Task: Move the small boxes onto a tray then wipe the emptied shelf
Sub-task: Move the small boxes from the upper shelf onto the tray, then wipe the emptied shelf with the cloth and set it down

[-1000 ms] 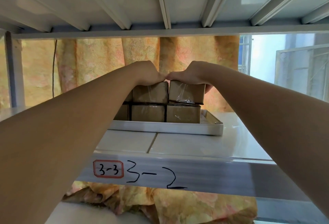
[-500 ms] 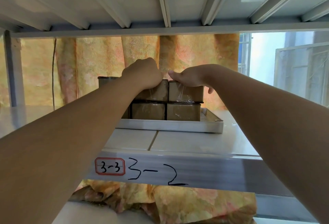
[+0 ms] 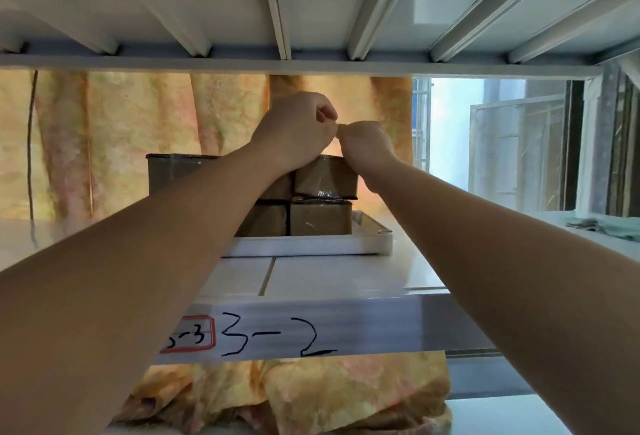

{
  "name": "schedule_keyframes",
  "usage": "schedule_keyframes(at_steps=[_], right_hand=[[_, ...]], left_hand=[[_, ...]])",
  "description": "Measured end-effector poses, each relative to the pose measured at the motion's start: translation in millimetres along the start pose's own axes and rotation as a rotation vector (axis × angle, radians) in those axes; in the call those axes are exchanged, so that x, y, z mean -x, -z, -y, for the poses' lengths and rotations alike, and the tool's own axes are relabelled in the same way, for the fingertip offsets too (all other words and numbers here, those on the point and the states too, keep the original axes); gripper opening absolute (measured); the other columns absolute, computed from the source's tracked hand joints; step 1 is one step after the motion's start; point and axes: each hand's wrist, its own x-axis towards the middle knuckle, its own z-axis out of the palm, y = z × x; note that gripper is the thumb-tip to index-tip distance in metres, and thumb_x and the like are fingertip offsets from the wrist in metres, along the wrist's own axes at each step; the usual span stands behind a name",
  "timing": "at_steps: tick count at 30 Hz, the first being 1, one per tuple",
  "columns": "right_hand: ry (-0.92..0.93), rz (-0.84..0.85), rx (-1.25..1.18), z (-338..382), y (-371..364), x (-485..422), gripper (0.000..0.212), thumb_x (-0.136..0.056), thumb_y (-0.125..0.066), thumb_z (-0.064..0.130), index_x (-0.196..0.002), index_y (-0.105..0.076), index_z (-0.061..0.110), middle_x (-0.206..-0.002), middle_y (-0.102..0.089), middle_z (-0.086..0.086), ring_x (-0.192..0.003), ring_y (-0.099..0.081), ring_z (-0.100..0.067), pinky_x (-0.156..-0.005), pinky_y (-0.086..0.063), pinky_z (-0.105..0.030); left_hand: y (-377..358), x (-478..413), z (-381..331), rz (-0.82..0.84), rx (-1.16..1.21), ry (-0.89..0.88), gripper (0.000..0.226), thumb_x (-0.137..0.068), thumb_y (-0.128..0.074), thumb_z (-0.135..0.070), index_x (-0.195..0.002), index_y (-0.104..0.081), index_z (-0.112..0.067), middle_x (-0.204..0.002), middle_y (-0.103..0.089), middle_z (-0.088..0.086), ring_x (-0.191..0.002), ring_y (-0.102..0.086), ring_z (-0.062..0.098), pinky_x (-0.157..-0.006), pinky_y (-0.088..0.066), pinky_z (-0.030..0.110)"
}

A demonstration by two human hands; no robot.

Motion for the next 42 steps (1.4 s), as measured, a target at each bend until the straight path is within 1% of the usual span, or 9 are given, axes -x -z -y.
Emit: schedule_keyframes(at_steps=[4,9,12,18,24,28,31,35,42], right_hand=[[0.271,-0.096,0.404,-21.4,24.3,13.2,0.031,-0.089,-0.048,0.019,-0.115,-0.064,0.015,-0.123,-0.058,-0.011,-0.115,-0.052,-0.029,-0.089,-0.044,-0.035],[0.285,-0.122,0.580,-39.2,49.8,23.2,0.035,-0.087,-0.052,0.014,-0.121,-0.061,0.016,-0.128,-0.053,-0.013,-0.109,-0.057,-0.033,-0.089,-0.050,-0.041],[0.236,-0.088,0.648,-48.4,65.9,29.6,0.035,-0.084,-0.049,0.013,-0.116,-0.061,0.018,-0.123,-0.054,-0.014,-0.113,-0.052,-0.032,-0.081,-0.044,-0.036],[0.196,0.071,0.814,-73.5,106.3,33.2,0.024,-0.082,-0.043,0.006,-0.064,-0.042,0.021,-0.071,-0.044,-0.004,-0.097,-0.051,-0.032,-0.073,-0.043,-0.035],[0.023,0.187,0.813,-137.2,166.6,7.9,0.015,-0.083,-0.045,0.017,-0.074,-0.051,0.007,-0.075,-0.055,-0.002,-0.079,-0.056,-0.026,-0.070,-0.045,-0.032],[-0.063,0.236,0.872,-178.2,221.4,-10.7,0.029,-0.085,-0.047,0.019,-0.104,-0.064,0.006,-0.103,-0.064,-0.008,-0.098,-0.060,-0.027,-0.082,-0.050,-0.035],[-0.139,0.235,0.936,-203.5,257.7,-20.6,0.029,-0.085,-0.048,0.020,-0.106,-0.064,0.007,-0.108,-0.063,-0.012,-0.101,-0.059,-0.031,-0.087,-0.050,-0.040],[-0.185,0.262,1.034,-229.6,283.7,-26.7,0.024,-0.083,-0.045,0.016,-0.101,-0.056,0.005,-0.097,-0.059,-0.009,-0.087,-0.057,-0.025,-0.076,-0.049,-0.033],[-0.325,0.347,0.975,-237.1,291.3,-30.6,0.017,-0.089,-0.057,0.019,-0.099,-0.056,0.006,-0.086,-0.057,-0.005,-0.060,-0.049,-0.011,-0.050,-0.036,-0.021]], left_hand=[[-16.6,4.6,-17.0,0.086,-0.205,-0.166,0.028,-0.085,-0.048,-0.028,-0.107,-0.064,-0.022,-0.112,-0.060,0.002,-0.102,-0.053,0.023,-0.082,-0.047,0.038],[-37.6,11.6,-40.8,0.099,-0.348,-0.233,0.034,-0.085,-0.050,-0.031,-0.117,-0.058,-0.021,-0.116,-0.060,0.004,-0.103,-0.054,0.025,-0.073,-0.040,0.036],[-45.8,16.5,-56.2,0.165,-0.332,-0.206,0.036,-0.086,-0.049,-0.031,-0.119,-0.056,-0.021,-0.117,-0.060,0.005,-0.103,-0.054,0.025,-0.073,-0.042,0.036],[-73.2,17.6,-94.5,0.351,-0.381,-0.269,0.033,-0.087,-0.045,-0.030,-0.116,-0.057,-0.022,-0.108,-0.061,0.004,-0.090,-0.056,0.024,-0.066,-0.043,0.034],[-125.6,15.2,-134.7,0.465,-0.395,-0.231,0.037,-0.087,-0.042,-0.023,-0.122,-0.053,-0.026,-0.124,-0.058,0.004,-0.106,-0.057,0.025,-0.080,-0.049,0.036],[-157.8,2.9,-151.6,0.585,-0.302,-0.212,0.031,-0.089,-0.045,-0.022,-0.115,-0.060,-0.027,-0.127,-0.058,0.000,-0.114,-0.054,0.020,-0.094,-0.048,0.041],[-171.9,-8.6,-159.1,0.590,-0.280,-0.171,0.029,-0.088,-0.046,-0.016,-0.109,-0.064,-0.024,-0.121,-0.062,-0.002,-0.113,-0.053,0.018,-0.095,-0.045,0.036],[-185.4,-14.3,-160.9,0.507,-0.192,-0.145,0.024,-0.090,-0.048,-0.013,-0.106,-0.067,-0.015,-0.113,-0.067,0.000,-0.107,-0.059,0.018,-0.087,-0.038,0.022],[-191.2,-9.1,-142.3,0.523,-0.194,-0.054,0.030,-0.087,-0.046,-0.019,-0.109,-0.065,-0.026,-0.105,-0.067,-0.001,-0.090,-0.059,0.013,-0.078,-0.047,0.026]])
